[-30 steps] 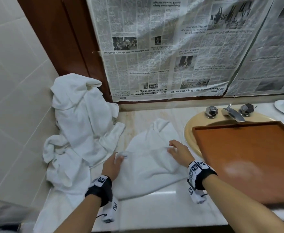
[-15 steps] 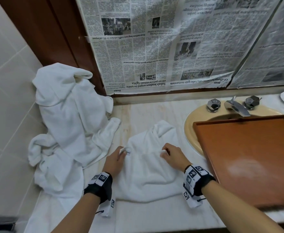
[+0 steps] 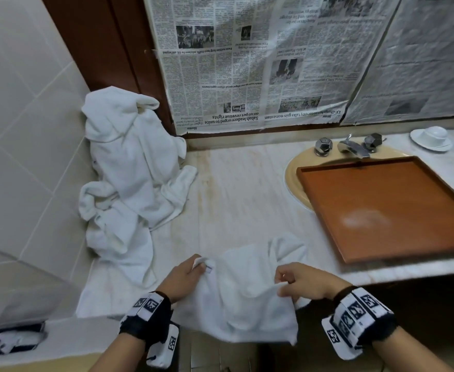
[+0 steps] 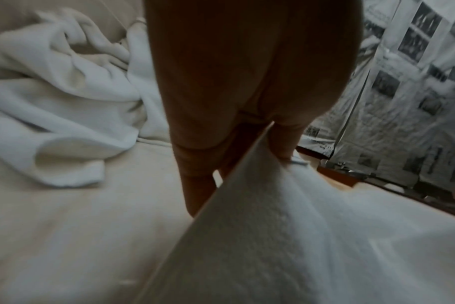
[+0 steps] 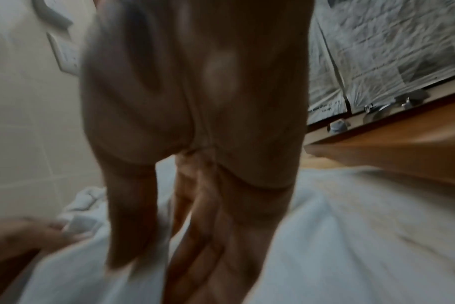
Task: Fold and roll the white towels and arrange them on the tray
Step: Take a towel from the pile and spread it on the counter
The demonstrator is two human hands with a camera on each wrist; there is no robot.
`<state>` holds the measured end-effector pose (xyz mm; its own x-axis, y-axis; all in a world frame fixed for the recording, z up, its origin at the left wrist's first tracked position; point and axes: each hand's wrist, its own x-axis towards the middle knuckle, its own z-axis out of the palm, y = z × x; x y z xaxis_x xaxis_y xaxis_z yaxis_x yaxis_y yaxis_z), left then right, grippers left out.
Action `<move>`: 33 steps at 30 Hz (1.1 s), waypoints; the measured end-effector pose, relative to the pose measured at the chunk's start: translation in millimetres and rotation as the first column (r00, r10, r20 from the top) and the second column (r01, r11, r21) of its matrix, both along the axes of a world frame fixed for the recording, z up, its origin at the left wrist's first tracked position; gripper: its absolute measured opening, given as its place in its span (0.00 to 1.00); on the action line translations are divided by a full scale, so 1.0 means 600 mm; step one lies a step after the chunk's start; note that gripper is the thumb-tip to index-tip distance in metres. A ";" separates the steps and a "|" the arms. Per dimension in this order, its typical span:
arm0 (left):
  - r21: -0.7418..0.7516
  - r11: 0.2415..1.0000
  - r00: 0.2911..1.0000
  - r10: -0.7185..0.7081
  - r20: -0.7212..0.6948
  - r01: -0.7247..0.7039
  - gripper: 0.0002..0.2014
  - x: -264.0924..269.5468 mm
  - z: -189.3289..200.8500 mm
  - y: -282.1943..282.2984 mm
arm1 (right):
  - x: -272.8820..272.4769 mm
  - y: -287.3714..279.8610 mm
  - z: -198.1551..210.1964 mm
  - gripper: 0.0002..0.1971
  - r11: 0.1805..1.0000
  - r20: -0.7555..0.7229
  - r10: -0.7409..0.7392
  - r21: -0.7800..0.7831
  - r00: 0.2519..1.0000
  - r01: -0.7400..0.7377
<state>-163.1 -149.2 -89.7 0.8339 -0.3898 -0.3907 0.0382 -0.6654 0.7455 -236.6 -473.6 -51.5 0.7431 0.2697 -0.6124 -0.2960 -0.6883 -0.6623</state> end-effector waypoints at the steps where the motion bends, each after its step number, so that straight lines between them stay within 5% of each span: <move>1: -0.014 1.000 1.000 -0.014 0.003 0.014 0.09 -0.008 0.012 0.004 | -0.012 0.002 0.020 0.05 0.999 -0.014 0.040 -0.017 0.999 -0.040; 5: -0.110 0.994 1.000 0.008 0.014 -0.007 0.10 -0.031 0.050 0.014 | -0.039 0.001 0.086 0.07 0.996 0.016 0.084 -0.031 0.996 -0.083; 9: -0.134 0.990 0.997 0.049 0.061 -0.041 0.11 -0.046 0.070 -0.001 | -0.025 0.007 0.078 0.04 0.974 0.349 0.134 -0.219 0.927 -0.058; 11: -0.097 0.992 0.994 0.090 0.068 -0.083 0.09 -0.054 0.057 -0.016 | -0.009 0.004 0.036 0.04 0.982 0.428 0.063 -0.190 0.902 0.022; 15: -0.014 0.988 0.988 0.154 -0.014 -0.154 0.19 -0.080 0.012 -0.032 | -0.021 -0.001 -0.046 0.07 0.977 0.318 -0.063 -0.174 0.946 0.124; 18: -0.018 0.989 0.989 0.145 -0.030 -0.145 0.26 -0.098 0.008 -0.033 | -0.042 -0.006 -0.041 0.05 0.982 0.323 -0.069 -0.144 0.944 0.121; 29: -0.083 0.977 0.979 0.199 0.037 -0.195 0.27 -0.164 0.100 -0.016 | -0.100 -0.066 0.029 0.06 0.983 0.373 -0.161 0.142 0.914 0.116; 33: -0.179 0.967 0.977 0.199 0.075 -0.183 0.18 -0.168 0.124 -0.014 | -0.109 -0.064 0.059 0.08 0.947 0.389 -0.265 0.277 0.882 0.162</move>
